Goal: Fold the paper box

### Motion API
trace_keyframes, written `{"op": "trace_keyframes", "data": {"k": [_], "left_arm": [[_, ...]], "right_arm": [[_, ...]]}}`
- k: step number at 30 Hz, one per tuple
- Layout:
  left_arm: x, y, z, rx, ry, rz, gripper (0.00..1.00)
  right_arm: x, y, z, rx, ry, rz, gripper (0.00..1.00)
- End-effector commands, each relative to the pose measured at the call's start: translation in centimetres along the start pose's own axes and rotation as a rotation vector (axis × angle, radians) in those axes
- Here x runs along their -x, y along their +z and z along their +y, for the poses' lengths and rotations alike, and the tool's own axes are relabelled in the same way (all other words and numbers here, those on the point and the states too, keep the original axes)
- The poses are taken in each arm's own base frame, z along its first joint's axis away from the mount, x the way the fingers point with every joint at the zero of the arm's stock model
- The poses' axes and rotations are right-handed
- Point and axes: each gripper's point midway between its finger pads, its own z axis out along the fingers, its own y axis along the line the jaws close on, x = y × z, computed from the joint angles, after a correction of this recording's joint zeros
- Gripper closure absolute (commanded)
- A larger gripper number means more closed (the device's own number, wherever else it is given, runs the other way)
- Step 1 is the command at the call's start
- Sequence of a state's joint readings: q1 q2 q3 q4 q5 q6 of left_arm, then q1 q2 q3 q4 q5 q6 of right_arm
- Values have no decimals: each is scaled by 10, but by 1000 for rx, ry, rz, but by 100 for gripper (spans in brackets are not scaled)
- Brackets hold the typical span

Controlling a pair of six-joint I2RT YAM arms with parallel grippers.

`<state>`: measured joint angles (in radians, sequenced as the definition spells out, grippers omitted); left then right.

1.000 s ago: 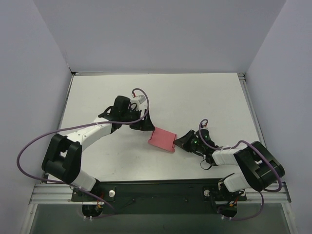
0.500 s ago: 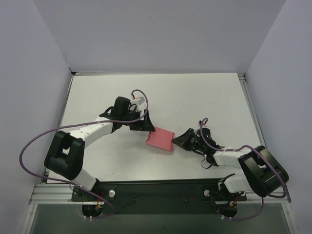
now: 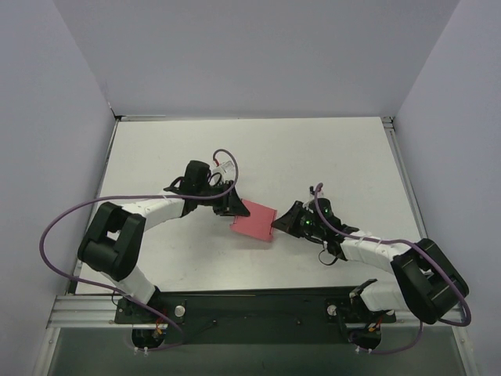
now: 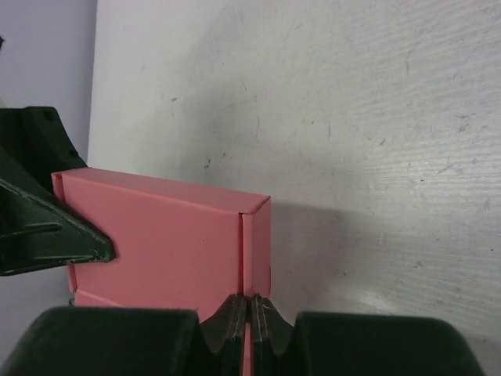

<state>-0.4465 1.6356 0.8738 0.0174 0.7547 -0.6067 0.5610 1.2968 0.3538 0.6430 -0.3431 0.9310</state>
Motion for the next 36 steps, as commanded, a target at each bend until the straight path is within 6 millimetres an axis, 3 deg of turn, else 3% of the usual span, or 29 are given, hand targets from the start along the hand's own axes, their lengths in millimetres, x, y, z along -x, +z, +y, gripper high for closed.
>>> {"op": "trace_keyframes", "data": {"k": [1,3,4,5,8,11,12,19,20,26,30,36], "left_arm": [[5,3,-13,-83,3,-1,71],[6,3,-11,-88,-22,-5,71],[5,3,-10,-90,-35,-5,72],[8,1,-8,-88,-45,-15,71],[11,-2,-3,-87,-75,-31,71],[12,-3,0,-89,-108,-37,71],[13,-3,0,-94,-120,-41,71],[12,-3,5,-124,-212,-26,71],[12,-3,5,-128,-216,-23,71],[11,-4,2,-154,-243,-14,71],[10,-4,-3,-189,-256,-8,71],[8,-5,-6,-211,-267,2,71]], "right_arm": [[13,-5,22,-22,-184,-37,92],[20,-11,34,-34,-305,-70,68],[24,-14,25,-108,-355,-92,58],[18,-17,33,-103,-469,-86,42],[17,-26,51,-131,-656,-133,27],[21,-33,60,-204,-894,-171,24],[6,-31,65,-201,-1026,-141,23],[-11,-14,77,-331,-1377,-139,21],[-16,-8,72,-356,-1417,-124,21],[-18,11,76,-467,-1557,-198,23],[-8,19,78,-565,-1600,-282,27],[1,24,70,-690,-1689,-303,41]]}}
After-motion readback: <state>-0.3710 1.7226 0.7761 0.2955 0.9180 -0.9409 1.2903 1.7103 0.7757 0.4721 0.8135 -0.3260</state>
